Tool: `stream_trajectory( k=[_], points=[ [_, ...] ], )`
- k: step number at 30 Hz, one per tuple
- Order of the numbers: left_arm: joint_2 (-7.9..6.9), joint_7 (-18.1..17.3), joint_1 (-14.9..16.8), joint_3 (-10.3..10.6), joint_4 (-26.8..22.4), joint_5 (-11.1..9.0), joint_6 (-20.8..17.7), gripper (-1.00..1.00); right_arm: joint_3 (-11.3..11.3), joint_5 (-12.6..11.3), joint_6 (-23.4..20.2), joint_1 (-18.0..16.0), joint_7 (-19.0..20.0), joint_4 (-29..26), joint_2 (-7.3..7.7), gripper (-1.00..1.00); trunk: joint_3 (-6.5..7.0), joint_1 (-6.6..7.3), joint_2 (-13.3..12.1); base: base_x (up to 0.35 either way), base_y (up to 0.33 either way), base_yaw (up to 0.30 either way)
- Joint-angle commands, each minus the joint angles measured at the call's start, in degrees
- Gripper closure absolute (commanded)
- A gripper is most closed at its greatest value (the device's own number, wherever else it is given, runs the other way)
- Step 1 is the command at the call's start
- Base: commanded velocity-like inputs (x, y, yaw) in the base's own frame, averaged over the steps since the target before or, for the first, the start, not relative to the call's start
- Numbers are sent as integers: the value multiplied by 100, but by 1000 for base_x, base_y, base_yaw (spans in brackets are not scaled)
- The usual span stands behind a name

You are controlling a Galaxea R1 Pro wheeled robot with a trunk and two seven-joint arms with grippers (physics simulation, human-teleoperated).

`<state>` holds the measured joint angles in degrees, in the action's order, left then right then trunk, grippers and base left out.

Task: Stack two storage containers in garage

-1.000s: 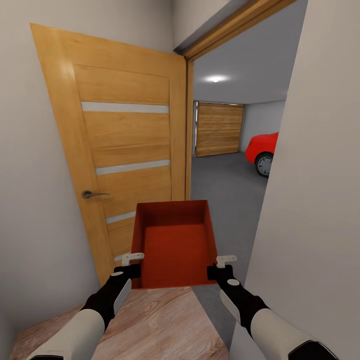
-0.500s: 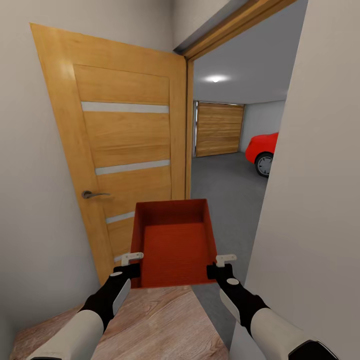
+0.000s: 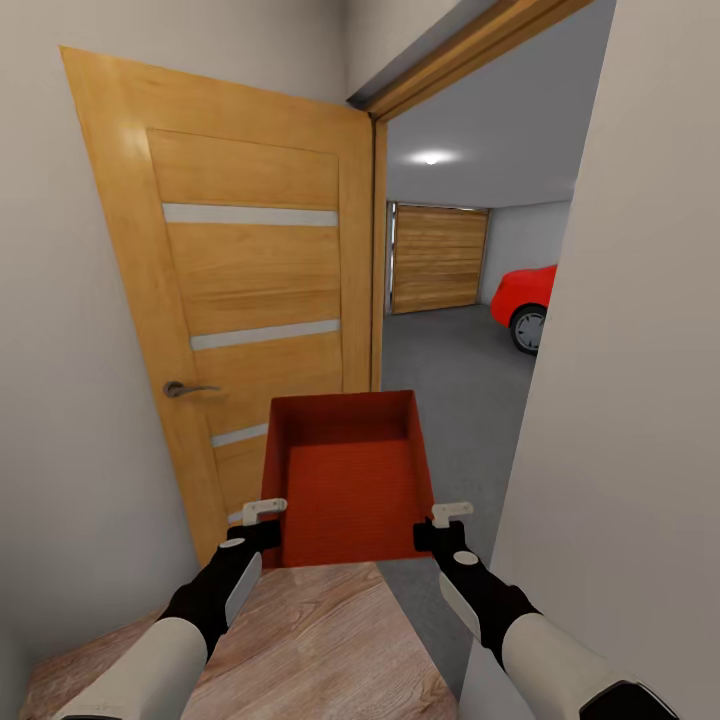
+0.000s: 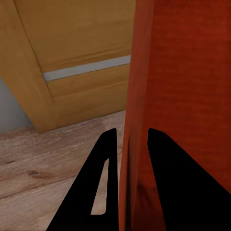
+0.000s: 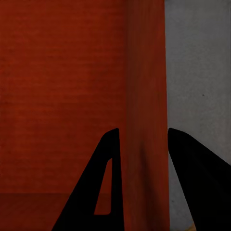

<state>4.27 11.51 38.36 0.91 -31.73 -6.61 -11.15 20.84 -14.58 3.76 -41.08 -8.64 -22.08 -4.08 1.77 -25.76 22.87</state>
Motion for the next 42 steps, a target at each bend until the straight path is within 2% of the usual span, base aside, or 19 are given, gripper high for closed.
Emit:
stream_trajectory(
  k=[1,4,5,16,33,42],
  points=[
    [-5,49,4,-23,-22,-26,-28,100,15,-80,36,-4,-43,40,37,100,-2,-2,5,0,0,0],
    [-5,47,4,-26,-19,-19,-28,100,9,-80,44,-3,-42,55,33,100,-2,-2,5,0,0,0],
    [-5,46,4,-73,-18,28,-28,100,-73,-80,45,-2,-41,309,276,100,-2,-2,5,0,0,0],
    [-5,45,4,-72,-15,28,-29,100,-71,-80,38,-3,-41,309,276,100,-2,-2,5,16,12,0],
    [-5,45,4,-64,-12,28,-37,100,-75,-80,21,-4,-43,309,278,100,-2,-2,5,202,207,0],
    [-5,45,4,-64,-17,28,-37,100,-80,-80,1,-2,-46,309,282,100,-2,-2,5,39,54,-1]
  ],
)
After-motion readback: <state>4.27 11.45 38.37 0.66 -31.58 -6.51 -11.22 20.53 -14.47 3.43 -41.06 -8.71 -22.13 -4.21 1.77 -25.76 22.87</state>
